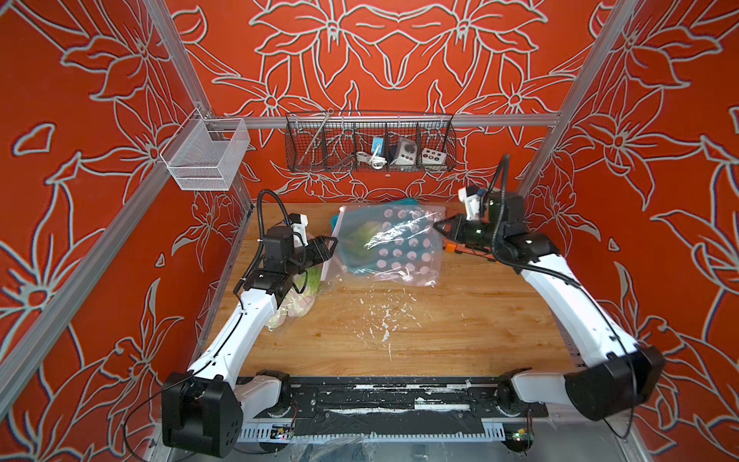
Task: Put the chinese cabbages into a zipper bag and zip it
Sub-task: Open the zipper of the food storage bag at the center of the board.
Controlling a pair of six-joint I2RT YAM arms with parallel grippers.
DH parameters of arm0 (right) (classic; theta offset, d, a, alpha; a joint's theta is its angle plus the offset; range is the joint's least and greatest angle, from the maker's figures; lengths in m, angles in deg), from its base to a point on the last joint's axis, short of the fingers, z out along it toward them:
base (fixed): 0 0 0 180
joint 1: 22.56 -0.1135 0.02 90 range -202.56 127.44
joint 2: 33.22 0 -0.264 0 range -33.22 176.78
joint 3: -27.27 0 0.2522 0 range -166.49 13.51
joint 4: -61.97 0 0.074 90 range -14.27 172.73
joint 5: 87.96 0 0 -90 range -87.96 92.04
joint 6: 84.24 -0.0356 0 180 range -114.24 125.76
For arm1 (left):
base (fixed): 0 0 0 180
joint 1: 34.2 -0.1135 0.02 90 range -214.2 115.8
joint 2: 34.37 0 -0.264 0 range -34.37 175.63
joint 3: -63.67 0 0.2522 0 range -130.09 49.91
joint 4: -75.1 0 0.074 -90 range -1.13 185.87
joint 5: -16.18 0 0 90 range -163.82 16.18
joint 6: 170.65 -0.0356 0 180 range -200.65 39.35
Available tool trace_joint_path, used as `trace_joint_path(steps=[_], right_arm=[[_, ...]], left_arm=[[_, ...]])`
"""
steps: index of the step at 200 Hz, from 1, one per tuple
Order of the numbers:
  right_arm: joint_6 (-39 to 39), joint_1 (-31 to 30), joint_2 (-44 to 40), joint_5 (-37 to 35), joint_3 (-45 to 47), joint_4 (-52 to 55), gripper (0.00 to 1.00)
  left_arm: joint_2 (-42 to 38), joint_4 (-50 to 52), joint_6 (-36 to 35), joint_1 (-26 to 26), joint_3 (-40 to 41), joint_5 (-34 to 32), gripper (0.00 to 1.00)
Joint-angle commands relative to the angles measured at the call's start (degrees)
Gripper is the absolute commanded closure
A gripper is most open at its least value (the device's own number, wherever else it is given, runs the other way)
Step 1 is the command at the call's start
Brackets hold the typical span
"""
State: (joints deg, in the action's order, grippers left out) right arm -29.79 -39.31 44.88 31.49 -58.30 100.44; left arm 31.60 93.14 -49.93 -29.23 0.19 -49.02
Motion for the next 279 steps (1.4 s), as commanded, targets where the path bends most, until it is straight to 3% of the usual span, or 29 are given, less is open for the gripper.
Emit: trace_joint_path(steps=[1, 60, 89, 113, 133, 160, 174, 185, 203, 214, 234, 249, 279], right_arm=[[2.6, 1.4, 2.2, -7.6, 6.7, -5.8, 1.00], [7.8, 3.1, 8.3, -8.6, 10.4, -4.0, 1.00], [8.8, 3.5, 9.7, -8.2, 10.7, -3.0, 1.00], [7.2, 3.5, 10.4, -6.0, 10.9, -4.4, 1.00], [6.8, 3.6, 10.4, -6.0, 10.4, -4.2, 1.00], [7.3, 3.6, 9.4, -7.3, 8.9, -0.5, 1.00], [7.3, 3.6, 8.3, -11.6, 7.0, 5.8, 0.86], [7.3, 3.6, 6.7, -15.4, 5.2, 10.5, 0.65], [6.8, 3.5, 2.9, -21.9, 2.5, 15.7, 0.39], [6.4, 3.3, 0.8, -24.9, 0.3, 18.7, 0.30], [5.9, 2.2, -1.2, -25.6, -4.7, 24.0, 0.27], [1.1, 0.8, -2.8, -22.6, -7.1, 25.4, 0.27], [-9.0, -8.5, -2.8, -17.8, -10.5, 22.2, 0.28]], left_arm=[[1.1, -3.1, -0.2, -0.1, 3.1, 3.5, 0.43], [2.1, -4.6, -2.4, 0.1, 9.2, 2.9, 0.41], [6.1, -7.5, -1.8, 0.2, 8.4, 7.0, 0.34], [9.8, -8.4, -2.1, 2.2, 6.6, 9.1, 0.34], [12.2, -9.2, -1.6, 4.0, 6.1, 9.8, 0.41], [10.7, -10.2, -1.1, 4.6, 5.0, 10.2, 0.71], [8.4, -10.2, -2.6, 5.0, 4.2, 9.0, 0.88], [6.7, -10.0, -4.9, 6.2, 3.7, 8.9, 1.00], [5.7, -7.9, -11.0, 11.5, 2.1, 8.8, 1.00], [5.7, -5.5, -15.1, 15.8, 0.6, 7.0, 1.00], [5.0, -4.1, -20.3, 22.8, -0.6, -0.2, 1.00], [3.8, -6.5, -21.8, 26.1, 0.5, -4.7, 1.00], [3.1, -9.4, -28.4, 32.4, 2.7, -11.8, 1.00]])
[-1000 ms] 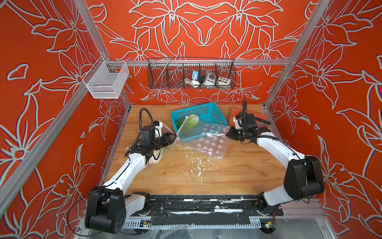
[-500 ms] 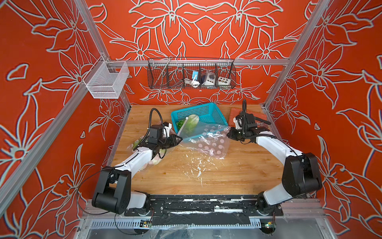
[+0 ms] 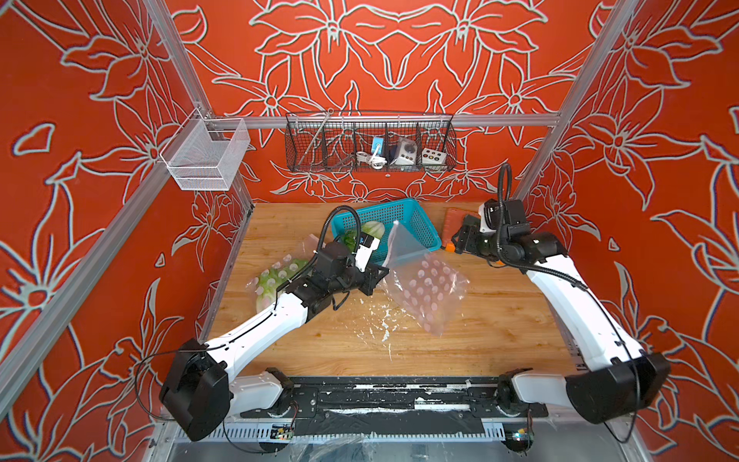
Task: Put the chinese cabbages into a zipper bag and zip it
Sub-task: Open the zipper of the food storage bag at the center of the board.
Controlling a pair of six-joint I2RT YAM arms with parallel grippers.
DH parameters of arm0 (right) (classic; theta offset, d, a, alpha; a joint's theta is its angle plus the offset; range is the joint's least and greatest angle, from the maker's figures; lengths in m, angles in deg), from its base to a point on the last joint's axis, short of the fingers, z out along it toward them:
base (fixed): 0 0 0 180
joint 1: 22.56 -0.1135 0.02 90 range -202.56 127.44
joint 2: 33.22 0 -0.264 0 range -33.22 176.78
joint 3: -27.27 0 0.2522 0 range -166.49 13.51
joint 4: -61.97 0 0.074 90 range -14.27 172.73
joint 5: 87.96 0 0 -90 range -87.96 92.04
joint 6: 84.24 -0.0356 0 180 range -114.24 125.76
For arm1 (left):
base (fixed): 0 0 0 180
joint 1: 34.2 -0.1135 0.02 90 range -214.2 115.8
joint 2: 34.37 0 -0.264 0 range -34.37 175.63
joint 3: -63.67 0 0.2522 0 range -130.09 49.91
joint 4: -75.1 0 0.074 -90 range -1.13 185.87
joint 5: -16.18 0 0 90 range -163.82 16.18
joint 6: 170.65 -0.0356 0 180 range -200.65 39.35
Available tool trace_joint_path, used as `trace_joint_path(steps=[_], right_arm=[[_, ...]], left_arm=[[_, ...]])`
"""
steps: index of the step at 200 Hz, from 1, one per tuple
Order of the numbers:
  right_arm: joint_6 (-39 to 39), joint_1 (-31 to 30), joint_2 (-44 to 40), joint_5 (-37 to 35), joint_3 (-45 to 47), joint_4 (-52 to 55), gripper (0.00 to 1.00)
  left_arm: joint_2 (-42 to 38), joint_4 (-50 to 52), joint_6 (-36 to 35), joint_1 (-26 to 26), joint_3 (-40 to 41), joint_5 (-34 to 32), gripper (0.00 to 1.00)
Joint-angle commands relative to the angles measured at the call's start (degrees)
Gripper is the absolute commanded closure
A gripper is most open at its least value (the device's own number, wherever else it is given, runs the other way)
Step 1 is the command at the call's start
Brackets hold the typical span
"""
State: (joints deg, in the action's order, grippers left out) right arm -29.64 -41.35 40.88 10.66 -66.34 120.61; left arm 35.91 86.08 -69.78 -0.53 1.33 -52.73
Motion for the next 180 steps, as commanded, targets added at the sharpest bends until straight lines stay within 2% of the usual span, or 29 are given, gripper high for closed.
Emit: trace_joint_path(steps=[1, 15, 47, 62, 121, 144, 180], right_arm=[[-9.3, -6.8, 1.3, 3.1, -2.7, 2.0, 0.29], [-10.6, -10.2, 3.6, 2.7, -5.4, 2.2, 0.29], [-12.0, -14.1, 8.3, 3.6, -7.5, 0.7, 0.31], [-11.6, -15.9, 10.9, 3.4, -9.4, 0.8, 0.31], [-11.5, -18.3, 16.4, 2.4, -9.2, -0.1, 0.38], [-11.3, -18.4, 16.5, 2.5, -8.4, -0.5, 0.47], [-11.4, -18.4, 16.1, 1.6, -6.0, -1.9, 0.71]], left_arm=[[-1.2, -2.4, -8.9, 4.0, 1.6, -8.9, 1.00], [-1.7, -2.1, -12.9, 7.4, 2.1, -13.4, 1.00], [-3.4, -4.2, -13.4, 9.2, 3.6, -15.5, 1.00], [-3.7, -4.5, -14.7, 11.2, 3.8, -18.5, 1.00], [-3.6, -3.4, -15.3, 12.3, 3.0, -19.6, 1.00], [-3.3, -2.5, -15.5, 12.3, 2.7, -20.0, 1.00], [-3.2, -2.6, -15.0, 12.3, 2.5, -20.1, 1.00]])
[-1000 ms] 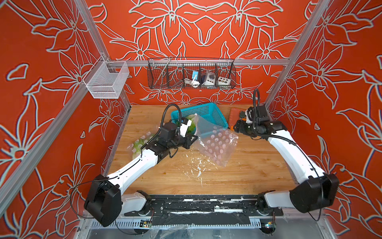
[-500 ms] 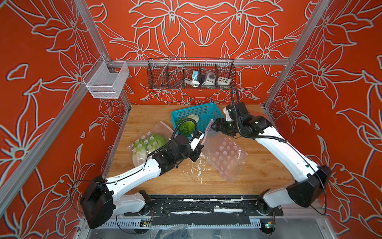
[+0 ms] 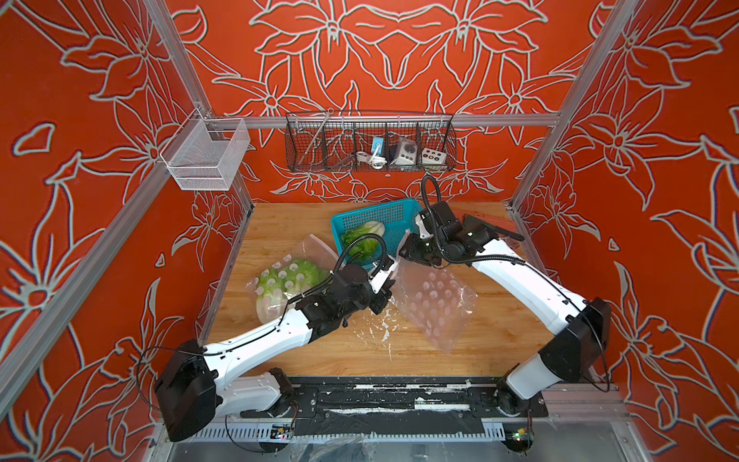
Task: Put the chinese cabbages into a zipper bag and zip it
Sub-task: Open the zipper of the food storage bag at the center of the board.
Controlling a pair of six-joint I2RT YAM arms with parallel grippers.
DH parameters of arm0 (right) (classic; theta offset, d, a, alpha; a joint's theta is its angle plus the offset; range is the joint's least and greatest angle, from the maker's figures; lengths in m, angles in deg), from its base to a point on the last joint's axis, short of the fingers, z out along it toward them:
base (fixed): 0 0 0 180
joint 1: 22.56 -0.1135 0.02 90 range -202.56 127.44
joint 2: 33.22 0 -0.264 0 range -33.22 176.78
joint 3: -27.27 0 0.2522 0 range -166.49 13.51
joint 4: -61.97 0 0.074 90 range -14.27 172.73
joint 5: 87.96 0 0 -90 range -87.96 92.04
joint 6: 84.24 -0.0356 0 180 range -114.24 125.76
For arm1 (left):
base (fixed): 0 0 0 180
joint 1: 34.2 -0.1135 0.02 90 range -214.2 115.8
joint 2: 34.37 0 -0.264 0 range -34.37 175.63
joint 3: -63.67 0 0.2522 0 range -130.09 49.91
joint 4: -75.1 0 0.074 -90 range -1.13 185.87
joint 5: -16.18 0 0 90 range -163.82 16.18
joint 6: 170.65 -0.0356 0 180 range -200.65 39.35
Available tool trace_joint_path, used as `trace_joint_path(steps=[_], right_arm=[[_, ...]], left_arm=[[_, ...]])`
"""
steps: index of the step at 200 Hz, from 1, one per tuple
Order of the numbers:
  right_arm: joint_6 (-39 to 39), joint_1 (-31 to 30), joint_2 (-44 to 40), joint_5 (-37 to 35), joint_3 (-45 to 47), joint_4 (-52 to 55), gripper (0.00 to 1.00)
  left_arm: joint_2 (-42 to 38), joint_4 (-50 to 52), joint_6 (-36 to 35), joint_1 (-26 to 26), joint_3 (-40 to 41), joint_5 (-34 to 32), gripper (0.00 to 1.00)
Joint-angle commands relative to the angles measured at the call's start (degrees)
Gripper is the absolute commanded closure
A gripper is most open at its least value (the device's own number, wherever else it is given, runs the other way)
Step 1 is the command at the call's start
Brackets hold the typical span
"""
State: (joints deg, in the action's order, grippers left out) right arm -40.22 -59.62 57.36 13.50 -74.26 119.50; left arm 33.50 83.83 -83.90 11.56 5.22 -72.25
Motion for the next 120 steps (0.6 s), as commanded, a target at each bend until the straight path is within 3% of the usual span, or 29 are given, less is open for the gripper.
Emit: trace_joint_path(steps=[1, 27, 49, 69, 101, 120], right_arm=[[-0.9, -0.1, -0.4, -1.3, 2.0, -0.9, 0.71], [-0.9, -0.1, -0.2, -1.0, 3.0, -2.0, 0.76], [-1.4, -0.1, -0.7, -1.4, 3.0, -2.0, 0.57], [-1.6, -0.1, -0.9, -1.2, 2.0, -2.1, 0.50], [-1.7, -0.2, 0.1, -0.4, 1.9, -2.4, 0.50], [-2.5, -0.2, 0.0, -1.1, 3.9, -3.8, 0.55]], left_arm=[[-0.8, -0.3, -0.9, 0.2, -1.4, -0.6, 1.00], [-0.1, 0.2, -0.9, 0.3, -2.1, -0.5, 1.00], [0.0, 0.5, -1.2, 0.5, -2.3, -0.5, 1.00], [0.0, 0.6, -1.1, 0.6, -2.2, -0.4, 1.00], [0.7, 0.4, -0.8, 0.7, -2.8, 0.0, 1.00], [0.8, 0.3, -0.9, 0.8, -3.0, 0.0, 1.00]])
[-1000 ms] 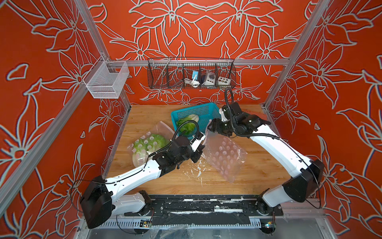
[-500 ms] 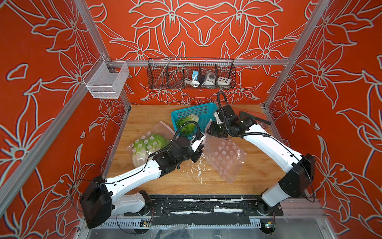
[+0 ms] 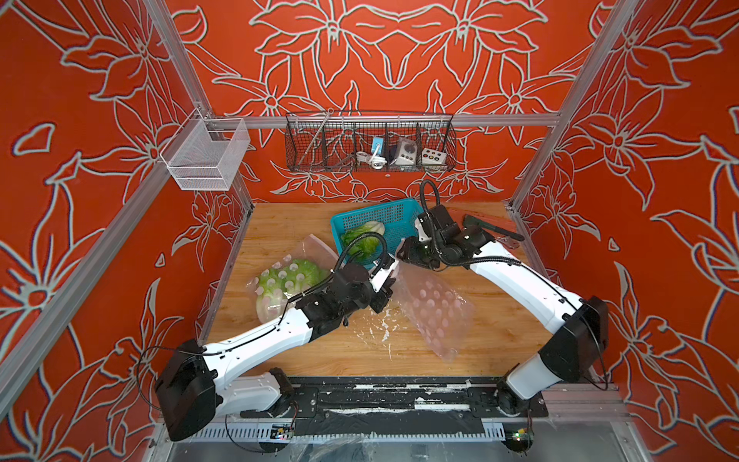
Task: Put the chinese cabbages into a zipper bag and zip it
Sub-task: Open the zipper of the food storage bag at the center of the board.
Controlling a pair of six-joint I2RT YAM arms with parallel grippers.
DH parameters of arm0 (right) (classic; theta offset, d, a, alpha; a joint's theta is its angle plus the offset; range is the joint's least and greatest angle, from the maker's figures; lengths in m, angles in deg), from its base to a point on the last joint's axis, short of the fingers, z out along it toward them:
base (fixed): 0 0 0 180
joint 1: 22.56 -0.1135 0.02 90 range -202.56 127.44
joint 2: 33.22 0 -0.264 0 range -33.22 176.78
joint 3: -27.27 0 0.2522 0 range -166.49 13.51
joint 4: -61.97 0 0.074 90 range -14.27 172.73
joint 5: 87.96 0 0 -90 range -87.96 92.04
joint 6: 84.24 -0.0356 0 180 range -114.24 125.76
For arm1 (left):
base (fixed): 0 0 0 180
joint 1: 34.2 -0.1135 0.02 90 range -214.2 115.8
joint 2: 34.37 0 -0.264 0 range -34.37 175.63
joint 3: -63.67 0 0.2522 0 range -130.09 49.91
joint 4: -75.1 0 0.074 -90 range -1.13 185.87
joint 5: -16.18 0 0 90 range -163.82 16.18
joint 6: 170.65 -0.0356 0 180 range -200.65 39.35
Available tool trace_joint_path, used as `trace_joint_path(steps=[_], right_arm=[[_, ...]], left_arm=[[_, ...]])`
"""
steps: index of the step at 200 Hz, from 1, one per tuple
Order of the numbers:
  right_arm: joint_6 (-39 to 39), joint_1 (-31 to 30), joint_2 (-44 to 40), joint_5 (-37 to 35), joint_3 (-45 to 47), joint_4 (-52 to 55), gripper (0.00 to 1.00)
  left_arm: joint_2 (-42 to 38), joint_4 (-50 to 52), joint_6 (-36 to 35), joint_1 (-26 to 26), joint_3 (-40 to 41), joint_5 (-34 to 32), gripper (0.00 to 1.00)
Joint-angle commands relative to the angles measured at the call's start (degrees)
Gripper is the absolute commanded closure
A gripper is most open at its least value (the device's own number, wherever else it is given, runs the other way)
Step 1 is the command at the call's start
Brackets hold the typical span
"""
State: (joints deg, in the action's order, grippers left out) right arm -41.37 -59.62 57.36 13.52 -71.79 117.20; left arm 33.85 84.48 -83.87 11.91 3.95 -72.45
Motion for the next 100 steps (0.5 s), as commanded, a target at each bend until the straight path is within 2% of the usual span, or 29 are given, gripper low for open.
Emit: trace_joint_path(steps=[1, 72, 100], right_arm=[[-1.3, -0.2, -0.1, -1.2, 1.6, -1.6, 0.55], [-2.1, -0.3, 1.1, 0.1, 2.6, -4.9, 0.81], [-2.5, -0.2, 0.9, 0.6, 2.8, -6.9, 0.96]], left_arm=[[0.4, -0.4, -0.9, 0.5, -1.7, 0.2, 1.00], [0.7, -0.6, -1.2, 0.5, -1.2, -0.5, 1.00], [0.6, 0.0, -1.6, 0.5, -1.2, -1.0, 1.00]])
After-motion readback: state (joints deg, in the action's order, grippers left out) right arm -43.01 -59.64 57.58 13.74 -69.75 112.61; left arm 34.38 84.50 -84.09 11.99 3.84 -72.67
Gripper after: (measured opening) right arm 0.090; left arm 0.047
